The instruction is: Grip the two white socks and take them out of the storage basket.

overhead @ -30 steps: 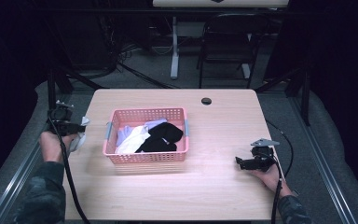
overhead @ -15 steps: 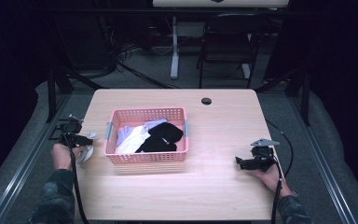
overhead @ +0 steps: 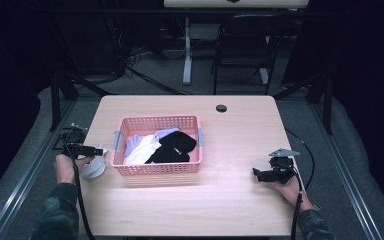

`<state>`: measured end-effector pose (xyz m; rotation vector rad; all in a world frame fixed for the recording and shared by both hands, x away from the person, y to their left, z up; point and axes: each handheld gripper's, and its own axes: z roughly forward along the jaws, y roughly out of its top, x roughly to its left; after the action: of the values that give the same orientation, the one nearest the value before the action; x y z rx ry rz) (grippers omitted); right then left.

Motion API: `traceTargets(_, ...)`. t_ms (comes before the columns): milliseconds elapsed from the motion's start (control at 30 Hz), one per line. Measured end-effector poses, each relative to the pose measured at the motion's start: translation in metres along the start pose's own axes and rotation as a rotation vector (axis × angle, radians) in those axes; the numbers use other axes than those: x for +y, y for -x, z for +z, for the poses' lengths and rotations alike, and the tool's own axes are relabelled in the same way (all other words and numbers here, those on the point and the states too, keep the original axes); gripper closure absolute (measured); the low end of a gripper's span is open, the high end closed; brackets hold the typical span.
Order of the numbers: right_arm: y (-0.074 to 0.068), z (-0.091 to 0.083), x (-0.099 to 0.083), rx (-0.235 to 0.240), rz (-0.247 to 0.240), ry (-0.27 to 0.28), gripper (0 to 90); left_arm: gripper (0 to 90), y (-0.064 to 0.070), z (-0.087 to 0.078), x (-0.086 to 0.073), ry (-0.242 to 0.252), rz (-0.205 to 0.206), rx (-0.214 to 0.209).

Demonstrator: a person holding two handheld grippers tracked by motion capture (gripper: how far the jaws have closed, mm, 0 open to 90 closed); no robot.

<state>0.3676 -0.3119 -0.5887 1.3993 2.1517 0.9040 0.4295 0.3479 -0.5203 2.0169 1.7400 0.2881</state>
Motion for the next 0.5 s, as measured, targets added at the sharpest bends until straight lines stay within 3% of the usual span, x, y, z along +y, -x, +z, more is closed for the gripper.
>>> traceTargets(200, 0.000, 0.000, 0.000, 0.000, 0.000, 0.000, 1.5, 24.7, 0.018, -0.032, 0.017, 0.087, 0.061, -0.009)
traceTargets(500, 0.000, 0.000, 0.000, -0.001, 0.001, -0.001, 1.5, 15.0, 0.072, -0.052, 0.046, 0.146, 0.201, -0.052)
